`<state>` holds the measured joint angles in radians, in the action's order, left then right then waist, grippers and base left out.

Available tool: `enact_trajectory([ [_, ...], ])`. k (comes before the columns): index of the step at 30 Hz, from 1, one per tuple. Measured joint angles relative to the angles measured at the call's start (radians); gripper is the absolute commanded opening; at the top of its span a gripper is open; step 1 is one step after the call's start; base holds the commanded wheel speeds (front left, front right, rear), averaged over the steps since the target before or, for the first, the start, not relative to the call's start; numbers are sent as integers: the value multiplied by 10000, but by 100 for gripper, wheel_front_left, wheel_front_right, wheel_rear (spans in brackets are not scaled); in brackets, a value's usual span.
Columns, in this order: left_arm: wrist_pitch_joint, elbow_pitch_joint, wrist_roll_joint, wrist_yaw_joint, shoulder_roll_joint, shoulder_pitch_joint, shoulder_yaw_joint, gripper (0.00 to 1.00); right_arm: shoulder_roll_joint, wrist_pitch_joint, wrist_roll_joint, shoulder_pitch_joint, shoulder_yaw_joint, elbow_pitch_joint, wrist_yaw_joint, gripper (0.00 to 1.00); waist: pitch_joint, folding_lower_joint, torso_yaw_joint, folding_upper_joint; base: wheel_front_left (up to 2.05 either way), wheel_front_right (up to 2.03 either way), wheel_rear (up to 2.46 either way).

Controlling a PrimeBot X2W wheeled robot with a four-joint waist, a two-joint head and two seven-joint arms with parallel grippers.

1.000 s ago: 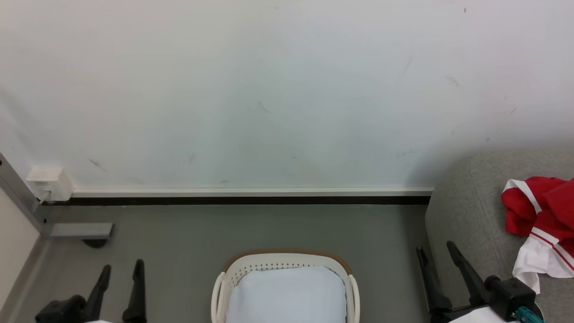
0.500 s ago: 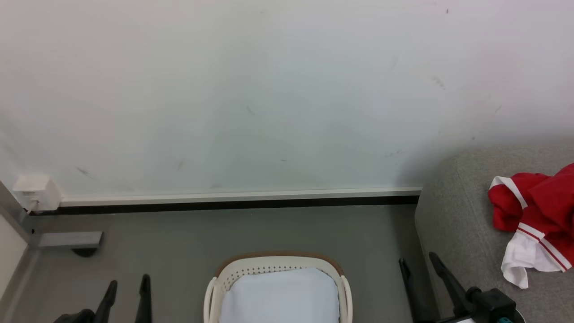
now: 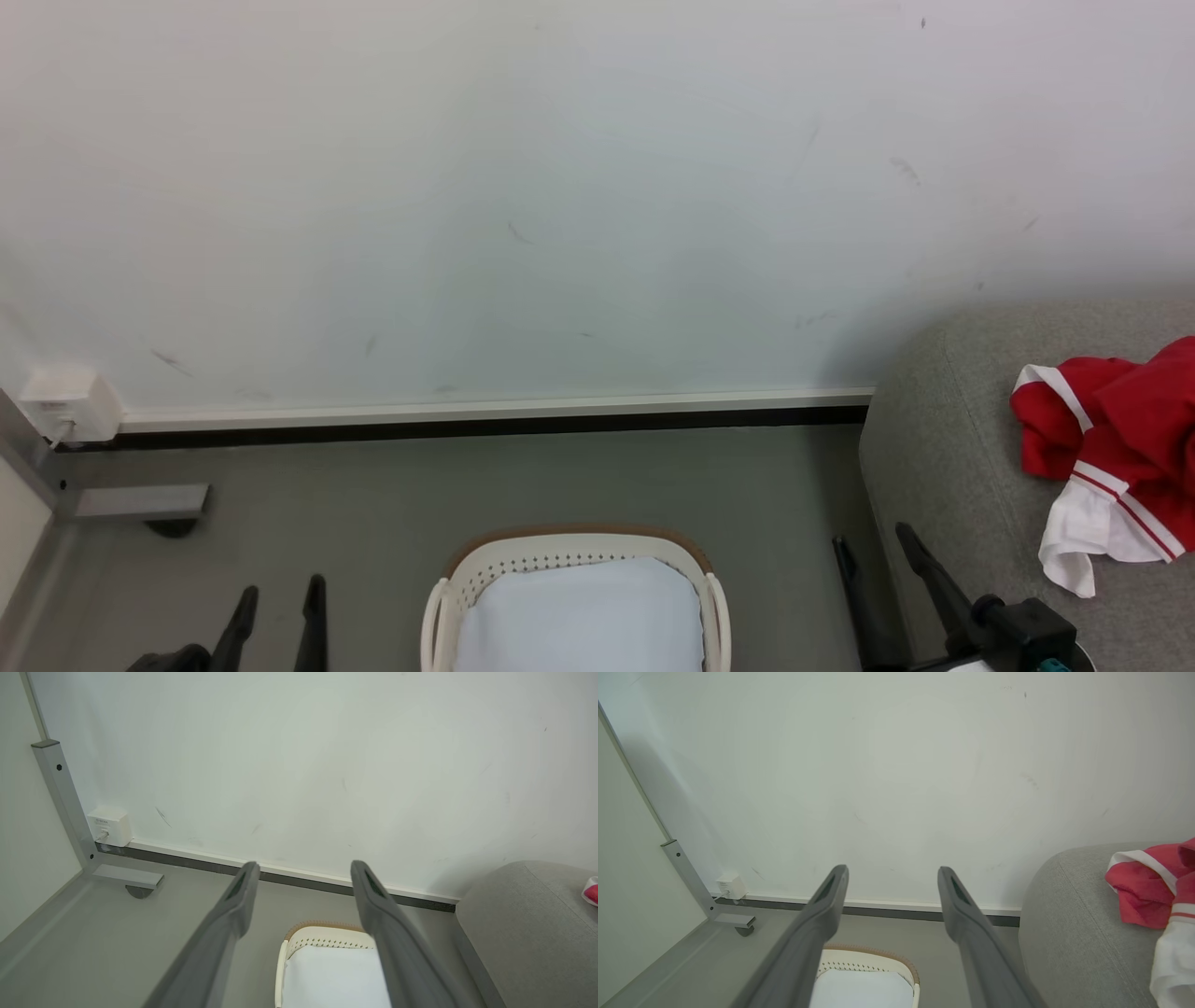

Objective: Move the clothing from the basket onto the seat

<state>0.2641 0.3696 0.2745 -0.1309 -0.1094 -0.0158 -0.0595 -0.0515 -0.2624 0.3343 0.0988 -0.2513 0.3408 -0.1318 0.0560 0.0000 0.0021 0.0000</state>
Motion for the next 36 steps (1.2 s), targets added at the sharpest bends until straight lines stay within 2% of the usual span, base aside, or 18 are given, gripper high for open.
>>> enact_trajectory([
  [2,0,38,90,-2,-46,-14,75,100,4,0,0,7,-10,13,0,100,-7,0,5,0,0,0,0],
  [3,0,82,94,-6,-27,-3,88,0,4,2,2,-7,-12,50,0,0,-9,0,6,0,0,0,0],
  [8,-111,437,205,-6,163,189,96,0,0,77,205,-299,-15,324,0,0,-20,0,2,0,0,0,0],
  [21,-715,157,2516,-6,249,132,4,0,-84,593,2472,-300,426,142,0,0,-81,1,1,0,0,0,0],
  [36,-1333,-134,4684,-6,303,-56,-77,0,-142,1122,4713,-269,955,-86,0,0,-150,2,-3,0,0,0,0],
])
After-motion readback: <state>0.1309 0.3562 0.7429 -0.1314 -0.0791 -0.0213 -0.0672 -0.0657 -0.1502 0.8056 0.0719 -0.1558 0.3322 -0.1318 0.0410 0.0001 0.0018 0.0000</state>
